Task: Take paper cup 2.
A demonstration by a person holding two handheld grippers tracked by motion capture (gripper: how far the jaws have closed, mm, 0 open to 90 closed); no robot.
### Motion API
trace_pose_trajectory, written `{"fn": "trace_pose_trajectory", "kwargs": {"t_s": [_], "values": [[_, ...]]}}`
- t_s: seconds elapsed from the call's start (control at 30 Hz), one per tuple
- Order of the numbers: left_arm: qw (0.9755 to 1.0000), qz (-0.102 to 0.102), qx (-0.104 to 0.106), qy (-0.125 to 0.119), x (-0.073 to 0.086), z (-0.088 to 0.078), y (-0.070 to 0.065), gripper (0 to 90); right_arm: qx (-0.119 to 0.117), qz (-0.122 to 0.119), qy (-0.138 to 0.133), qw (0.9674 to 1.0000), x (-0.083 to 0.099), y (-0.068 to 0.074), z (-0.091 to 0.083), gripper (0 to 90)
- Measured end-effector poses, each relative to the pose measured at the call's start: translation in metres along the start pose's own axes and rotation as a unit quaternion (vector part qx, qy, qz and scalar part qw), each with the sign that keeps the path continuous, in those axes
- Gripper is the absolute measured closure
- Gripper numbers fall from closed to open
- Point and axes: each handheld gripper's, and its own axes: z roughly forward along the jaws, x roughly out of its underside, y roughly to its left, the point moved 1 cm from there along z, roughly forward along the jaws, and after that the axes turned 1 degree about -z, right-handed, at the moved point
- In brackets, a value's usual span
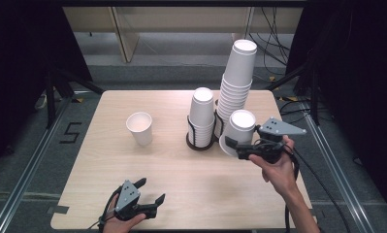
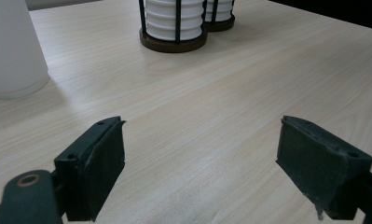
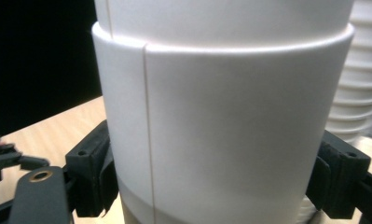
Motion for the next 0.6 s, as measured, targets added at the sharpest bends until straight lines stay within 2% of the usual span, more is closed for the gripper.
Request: {"fn": "trace_pose_trajectory", "kwargs": {"t_s": [0.07,0.1,0.13,0.2,0.23,0.3,0.33,0.4,0.43,0.5,0.57,0.6], "values": [[1.0000,0.001,-0.004,0.002,-0.001,-0.001,0.000,14.6,-0.008,0.003,0.006,0.9999,0.005,0.006,0.007,18.5],[1.0000,0.000,-0.003,0.001,-0.001,-0.001,0.000,14.6,-0.016,-0.009,0.005,0.9998,0.007,0.008,0.010,18.5],[1.0000,-0.003,0.000,-0.005,0.000,0.000,0.001,14.6,-0.018,0.000,0.009,0.9998,0.009,0.012,0.013,18.5],[1.0000,-0.003,0.001,-0.006,-0.001,0.000,0.001,14.6,-0.028,-0.011,0.013,0.9995,0.013,0.015,0.020,18.5],[1.0000,-0.002,0.001,-0.006,-0.001,0.000,0.000,14.6,-0.035,-0.002,0.009,0.9994,0.015,0.019,0.023,18.5],[1.0000,0.001,0.000,-0.004,-0.001,-0.001,0.000,14.6,-0.043,-0.010,0.020,0.9988,0.018,0.024,0.027,18.4],[1.0000,0.002,-0.001,-0.003,-0.001,-0.001,0.000,14.6,-0.052,-0.002,0.020,0.9984,0.020,0.027,0.030,18.4],[1.0000,0.000,-0.001,-0.005,-0.001,-0.001,0.000,14.6,-0.056,-0.013,0.027,0.9980,0.022,0.031,0.033,18.4],[1.0000,0.001,-0.003,-0.002,-0.002,-0.001,0.000,14.6,-0.066,-0.015,0.023,0.9975,0.024,0.033,0.036,18.4],[1.0000,-0.003,-0.002,-0.006,-0.002,-0.002,0.000,14.6,-0.067,-0.011,0.034,0.9971,0.026,0.038,0.038,18.4],[1.0000,-0.003,-0.003,-0.007,-0.002,-0.002,0.000,14.6,-0.070,-0.020,0.032,0.9968,0.028,0.040,0.041,18.4],[1.0000,-0.002,-0.003,-0.005,-0.002,-0.002,0.001,14.6,-0.077,-0.012,0.027,0.9966,0.030,0.043,0.043,18.4]]}}
